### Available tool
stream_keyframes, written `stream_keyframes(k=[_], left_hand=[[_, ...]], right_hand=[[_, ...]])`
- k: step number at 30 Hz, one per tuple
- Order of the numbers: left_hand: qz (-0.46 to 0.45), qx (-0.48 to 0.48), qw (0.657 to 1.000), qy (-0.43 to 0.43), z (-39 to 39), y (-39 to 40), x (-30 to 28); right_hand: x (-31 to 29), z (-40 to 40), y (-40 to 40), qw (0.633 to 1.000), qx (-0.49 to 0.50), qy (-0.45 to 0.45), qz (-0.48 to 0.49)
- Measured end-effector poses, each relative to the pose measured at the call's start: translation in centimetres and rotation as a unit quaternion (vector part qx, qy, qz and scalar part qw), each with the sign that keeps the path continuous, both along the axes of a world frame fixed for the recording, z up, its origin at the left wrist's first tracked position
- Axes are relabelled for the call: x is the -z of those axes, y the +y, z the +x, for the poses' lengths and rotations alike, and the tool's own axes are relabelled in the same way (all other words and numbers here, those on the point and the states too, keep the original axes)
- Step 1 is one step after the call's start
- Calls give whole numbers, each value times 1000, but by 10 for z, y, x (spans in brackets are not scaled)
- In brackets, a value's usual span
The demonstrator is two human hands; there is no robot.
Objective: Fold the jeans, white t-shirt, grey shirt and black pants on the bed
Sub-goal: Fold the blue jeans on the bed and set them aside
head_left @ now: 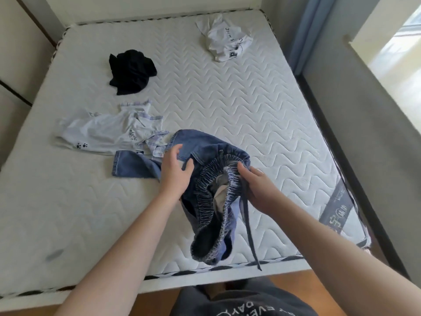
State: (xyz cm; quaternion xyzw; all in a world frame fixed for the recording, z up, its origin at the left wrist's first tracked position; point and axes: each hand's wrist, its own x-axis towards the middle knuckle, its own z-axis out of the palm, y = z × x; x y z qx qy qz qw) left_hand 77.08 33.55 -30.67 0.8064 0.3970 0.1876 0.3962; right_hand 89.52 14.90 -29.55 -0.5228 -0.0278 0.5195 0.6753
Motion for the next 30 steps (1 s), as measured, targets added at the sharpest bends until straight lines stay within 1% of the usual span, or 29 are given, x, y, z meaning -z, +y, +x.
stream_keyframes(k=[1,2,3,5,7,9,11,13,16,18,20,21,22,24,25,26,28,29,30], left_hand=[[20,2,999,-25,-5,-9,-5],[20,12,999,-42,-10,-18,-9],[-2,32,998,-47,-17,-28,-11],[-74,90,992,-38,-32,-44,-11],[-113,146,983,7,-43,-53,-6],[-100,171,979,46,-49,-52,0],[-78,173,981,41,-53,-43,2],[-59,197,977,51,-59,-30,1],[-19,245,963,114,-70,-18,2],[40,277,945,167,-77,-14,6],[100,298,926,211,-86,-14,9],[118,307,918,223,-91,-16,9],[132,318,910,232,-97,-17,9],[160,345,891,249,-107,-20,6],[173,357,882,254,-113,-22,5],[182,366,875,258,-118,-24,3],[190,374,867,268,-126,-27,1],[196,374,864,276,-129,-30,0],[206,373,859,283,-132,-32,0]], right_hand=[[-4,-8,2,1000,4,10,8],[-7,-15,4,1000,13,21,16],[-9,-21,6,999,22,30,22],[-15,-29,9,998,43,42,18],[-18,-30,14,999,33,22,-12],[-20,-33,18,999,30,7,-25],[-20,-34,18,999,36,18,-32],[-20,-34,16,998,2,-4,-59],[-8,-36,9,990,-48,-23,-134],[4,-38,5,971,-95,-41,-215],[18,-41,6,940,-146,-70,-299],[25,-42,9,922,-165,-98,-337],[31,-43,14,897,-183,-146,-375],[39,-45,29,827,-214,-286,-435],[42,-46,37,797,-222,-349,-441],[43,-49,45,784,-224,-389,-428],[44,-56,63,798,-238,-413,-368],[46,-60,71,802,-264,-420,-332],[49,-64,80,793,-308,-430,-301]])
